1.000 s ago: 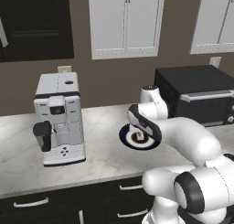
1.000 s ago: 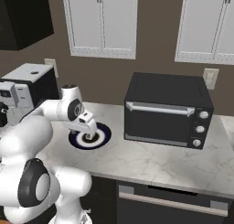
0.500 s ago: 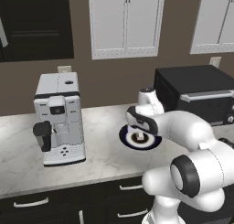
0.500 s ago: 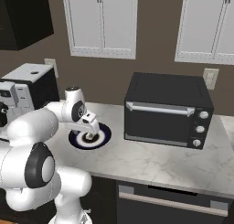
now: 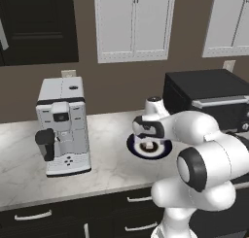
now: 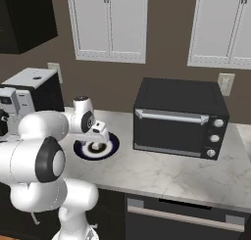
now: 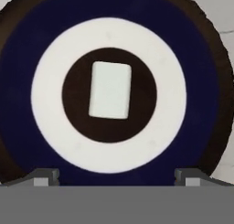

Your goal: Pick up the marshmallow and place it in the cup of hot chocolate on the dining counter.

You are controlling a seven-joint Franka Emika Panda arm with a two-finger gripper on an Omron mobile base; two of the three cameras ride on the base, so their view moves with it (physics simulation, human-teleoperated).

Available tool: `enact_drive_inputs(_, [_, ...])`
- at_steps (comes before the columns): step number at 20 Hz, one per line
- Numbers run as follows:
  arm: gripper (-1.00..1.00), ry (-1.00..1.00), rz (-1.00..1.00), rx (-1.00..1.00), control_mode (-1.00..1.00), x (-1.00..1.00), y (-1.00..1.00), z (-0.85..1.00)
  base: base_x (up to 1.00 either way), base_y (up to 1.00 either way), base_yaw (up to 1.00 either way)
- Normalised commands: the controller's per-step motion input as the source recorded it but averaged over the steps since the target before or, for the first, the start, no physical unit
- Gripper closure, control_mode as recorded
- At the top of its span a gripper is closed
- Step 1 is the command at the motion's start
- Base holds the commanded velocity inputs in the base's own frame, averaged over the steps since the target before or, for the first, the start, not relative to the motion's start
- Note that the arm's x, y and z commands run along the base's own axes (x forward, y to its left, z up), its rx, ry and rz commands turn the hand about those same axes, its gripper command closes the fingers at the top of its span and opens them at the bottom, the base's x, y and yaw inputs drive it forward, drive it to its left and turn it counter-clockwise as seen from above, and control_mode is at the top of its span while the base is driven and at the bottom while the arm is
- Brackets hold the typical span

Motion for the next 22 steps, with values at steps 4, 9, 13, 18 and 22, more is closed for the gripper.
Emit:
enact_drive_inputs(4, [-1.0,0.0,0.05,0.0,-1.0,0.31,0.0,-0.26,0.0,0.0,0.0])
enact_drive_inputs(9, [-1.0,0.0,0.01,0.0,-1.0,0.27,0.0,-0.25,0.0,0.0,0.0])
enact_drive_inputs(13, [-1.0,0.0,0.0,0.0,-1.0,0.27,0.0,-0.2,0.0,0.0,0.0])
enact_drive_inputs(18, [-1.0,0.0,0.0,0.0,-1.0,0.36,0.0,-0.16,0.0,0.0,0.0])
enact_drive_inputs(22, [-1.0,0.0,0.0,0.0,-1.0,0.25,0.0,-0.18,0.0,0.0,0.0])
